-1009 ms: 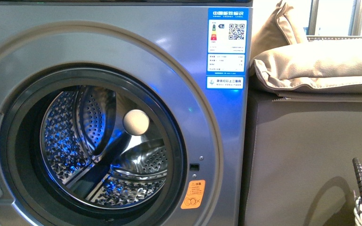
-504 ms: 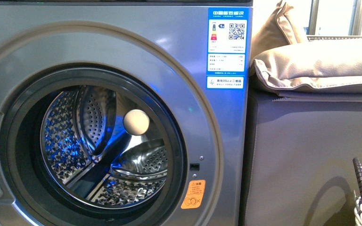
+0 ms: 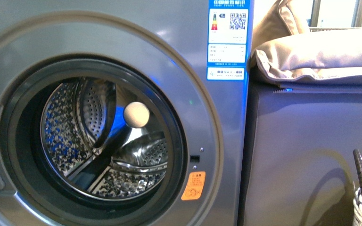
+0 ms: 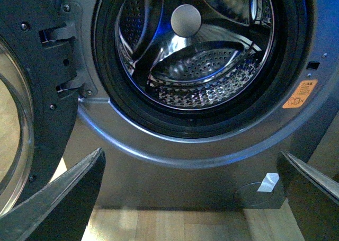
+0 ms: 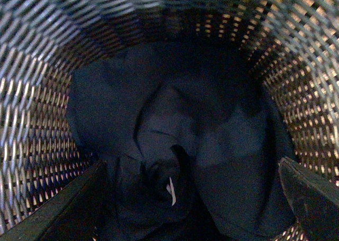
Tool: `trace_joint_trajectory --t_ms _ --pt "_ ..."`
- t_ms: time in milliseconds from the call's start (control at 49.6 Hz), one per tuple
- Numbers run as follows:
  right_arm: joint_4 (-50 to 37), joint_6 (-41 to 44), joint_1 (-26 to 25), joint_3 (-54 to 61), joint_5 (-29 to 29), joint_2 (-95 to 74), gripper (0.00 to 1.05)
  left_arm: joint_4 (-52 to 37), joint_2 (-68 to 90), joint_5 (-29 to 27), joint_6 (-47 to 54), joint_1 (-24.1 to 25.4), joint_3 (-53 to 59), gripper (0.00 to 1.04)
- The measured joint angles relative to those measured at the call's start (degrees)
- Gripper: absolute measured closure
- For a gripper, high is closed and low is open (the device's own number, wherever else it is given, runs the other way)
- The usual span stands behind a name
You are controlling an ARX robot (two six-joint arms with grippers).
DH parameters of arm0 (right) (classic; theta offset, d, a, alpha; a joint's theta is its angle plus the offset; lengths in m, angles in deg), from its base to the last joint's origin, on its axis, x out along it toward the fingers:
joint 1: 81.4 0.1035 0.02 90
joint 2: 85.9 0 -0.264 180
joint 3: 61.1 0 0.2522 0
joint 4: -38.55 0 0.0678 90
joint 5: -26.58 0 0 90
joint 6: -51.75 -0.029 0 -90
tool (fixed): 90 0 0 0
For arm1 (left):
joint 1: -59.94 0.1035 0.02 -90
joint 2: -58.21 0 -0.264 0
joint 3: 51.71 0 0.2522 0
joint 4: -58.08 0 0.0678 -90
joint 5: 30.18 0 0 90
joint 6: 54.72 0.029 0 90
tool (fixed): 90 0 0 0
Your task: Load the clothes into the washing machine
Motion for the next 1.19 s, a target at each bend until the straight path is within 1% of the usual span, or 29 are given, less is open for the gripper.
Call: trace_joint_trajectory --t_ms 222,484,767,1190 --pt "-1.3 0.9 2.3 -5.0 -1.7 -14.1 0.08 0.0 0.0 0.0 0.0 0.0 0.0 0.07" --pt "-5.2 1.5 3.1 -9.9 -5.0 -26.7 0.08 0.0 0.0 0.0 0.0 0.0 0.0 0.07" --pt "-8.8 1.4 3.8 -12.4 -6.9 -34.7 0.08 0.0 0.0 0.0 0.0 0.0 0.0 0.07" --pt "-10.7 0.5 4.9 -16.9 -7.1 -42.7 0.08 0.0 0.0 0.0 0.0 0.0 0.0 0.07"
